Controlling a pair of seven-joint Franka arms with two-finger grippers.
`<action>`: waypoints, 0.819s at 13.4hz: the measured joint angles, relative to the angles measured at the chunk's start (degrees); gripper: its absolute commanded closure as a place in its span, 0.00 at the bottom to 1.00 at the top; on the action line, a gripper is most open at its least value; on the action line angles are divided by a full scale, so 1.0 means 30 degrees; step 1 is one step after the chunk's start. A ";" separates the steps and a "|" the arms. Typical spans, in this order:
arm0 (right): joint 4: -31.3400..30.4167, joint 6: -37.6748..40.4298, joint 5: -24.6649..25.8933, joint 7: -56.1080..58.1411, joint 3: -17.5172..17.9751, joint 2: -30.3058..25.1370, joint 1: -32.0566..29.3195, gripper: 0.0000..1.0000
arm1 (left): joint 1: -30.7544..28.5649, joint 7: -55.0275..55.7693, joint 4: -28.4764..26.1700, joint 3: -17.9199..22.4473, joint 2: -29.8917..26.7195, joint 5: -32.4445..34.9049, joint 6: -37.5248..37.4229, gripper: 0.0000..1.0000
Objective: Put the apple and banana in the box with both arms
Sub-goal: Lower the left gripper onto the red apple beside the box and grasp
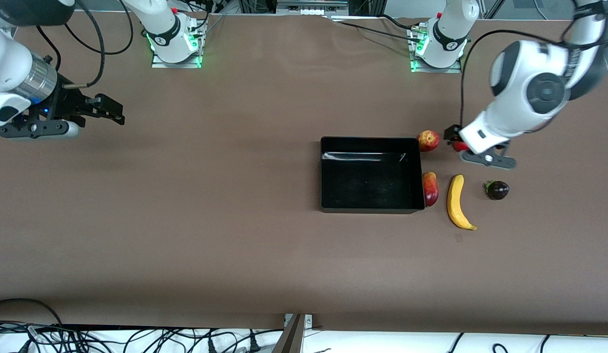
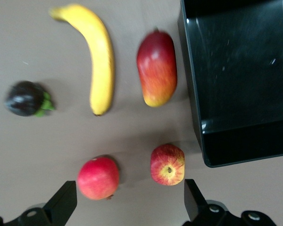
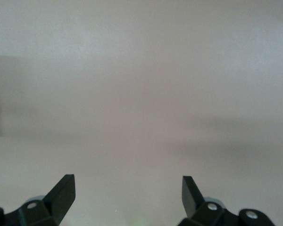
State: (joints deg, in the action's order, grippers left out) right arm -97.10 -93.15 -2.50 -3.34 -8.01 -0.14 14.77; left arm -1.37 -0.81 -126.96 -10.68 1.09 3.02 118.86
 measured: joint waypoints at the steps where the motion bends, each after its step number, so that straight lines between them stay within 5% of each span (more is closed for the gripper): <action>1: 0.0001 -0.0033 0.0151 0.0000 0.0089 -0.0083 -0.0014 0.00 | 0.0014 -0.0003 -0.1732 -0.0324 -0.0373 0.0000 0.1636 0.00; 6: 0.0306 -0.0137 0.0469 0.0000 0.0227 -0.0168 -0.0080 0.00 | 0.0169 -0.0012 -0.7996 -0.1133 -0.0343 0.0002 1.0299 0.00; 9: 0.1274 0.0102 0.0498 0.0000 0.0233 -0.0197 -0.0152 0.00 | 0.0198 -0.0031 -0.8940 -0.1139 0.0907 0.0003 1.2880 0.04; 11: 0.1393 0.0132 0.0504 -0.0007 0.0231 -0.0185 -0.0199 0.00 | 0.0230 -0.0037 -0.8952 -0.1141 0.1894 0.0004 1.3996 0.70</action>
State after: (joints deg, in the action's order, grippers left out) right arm -92.92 -92.76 -0.99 -3.36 -7.32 -0.70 14.18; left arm -0.68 -0.92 -153.82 -14.10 6.77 3.03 160.85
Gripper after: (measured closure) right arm 0.000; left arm 0.035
